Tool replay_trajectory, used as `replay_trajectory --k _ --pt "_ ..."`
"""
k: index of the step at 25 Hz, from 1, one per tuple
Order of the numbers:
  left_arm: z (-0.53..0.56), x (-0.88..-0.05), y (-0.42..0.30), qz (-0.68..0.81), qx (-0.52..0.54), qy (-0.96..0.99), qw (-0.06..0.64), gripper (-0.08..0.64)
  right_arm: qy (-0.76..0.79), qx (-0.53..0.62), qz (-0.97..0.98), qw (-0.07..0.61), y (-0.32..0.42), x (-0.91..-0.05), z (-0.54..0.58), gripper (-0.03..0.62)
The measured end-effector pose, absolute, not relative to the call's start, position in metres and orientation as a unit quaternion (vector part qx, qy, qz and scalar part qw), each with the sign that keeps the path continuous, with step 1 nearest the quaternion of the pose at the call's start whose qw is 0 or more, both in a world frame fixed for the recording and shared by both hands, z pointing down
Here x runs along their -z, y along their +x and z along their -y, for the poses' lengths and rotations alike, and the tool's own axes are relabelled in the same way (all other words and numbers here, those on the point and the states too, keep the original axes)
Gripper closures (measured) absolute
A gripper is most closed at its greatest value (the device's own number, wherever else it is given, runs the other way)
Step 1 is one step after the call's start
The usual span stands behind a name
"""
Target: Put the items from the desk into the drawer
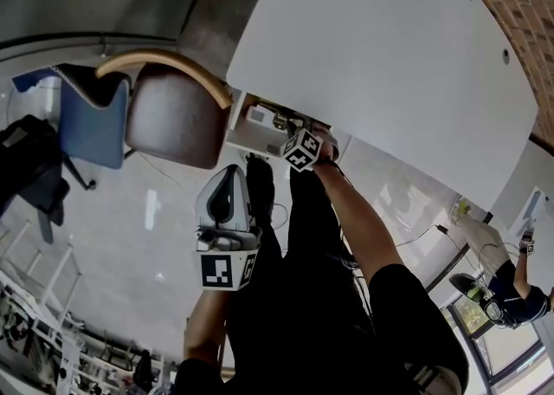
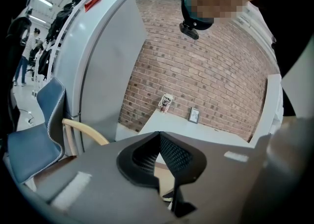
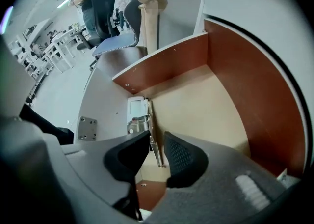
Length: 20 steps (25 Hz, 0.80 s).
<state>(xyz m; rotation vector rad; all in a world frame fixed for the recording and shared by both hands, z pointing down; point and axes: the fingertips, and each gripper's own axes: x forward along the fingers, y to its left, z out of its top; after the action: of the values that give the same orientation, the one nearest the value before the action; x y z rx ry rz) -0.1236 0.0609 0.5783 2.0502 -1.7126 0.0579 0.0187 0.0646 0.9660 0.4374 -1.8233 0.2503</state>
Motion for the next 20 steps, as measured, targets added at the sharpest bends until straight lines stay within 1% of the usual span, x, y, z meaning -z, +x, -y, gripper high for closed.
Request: replay_trajectory --k 10,12,14,20 --pt "-0.064 -0.537 -0.123 0.625 0.003 0.752 0.211 0.540 0.203 -0.120 0.790 0.566 0.022 -0.911 -0.075 0.492" --pt "-0.065 -0.528 -0.123 0.623 0.005 0.754 0.207 0.540 0.216 -0.127 0.796 0.551 0.021 -0.893 -0.073 0.492" --pt "-0.066 -0.518 -0.122 0.621 0.008 0.757 0.200 0.540 0.230 -0.132 0.803 0.533 0.018 -0.873 -0.068 0.511" --pt "-0.070 -0.488 -0.118 0.616 0.012 0.767 0.179 0.540 0.242 -0.137 0.832 0.481 0.005 -0.800 -0.061 0.517"
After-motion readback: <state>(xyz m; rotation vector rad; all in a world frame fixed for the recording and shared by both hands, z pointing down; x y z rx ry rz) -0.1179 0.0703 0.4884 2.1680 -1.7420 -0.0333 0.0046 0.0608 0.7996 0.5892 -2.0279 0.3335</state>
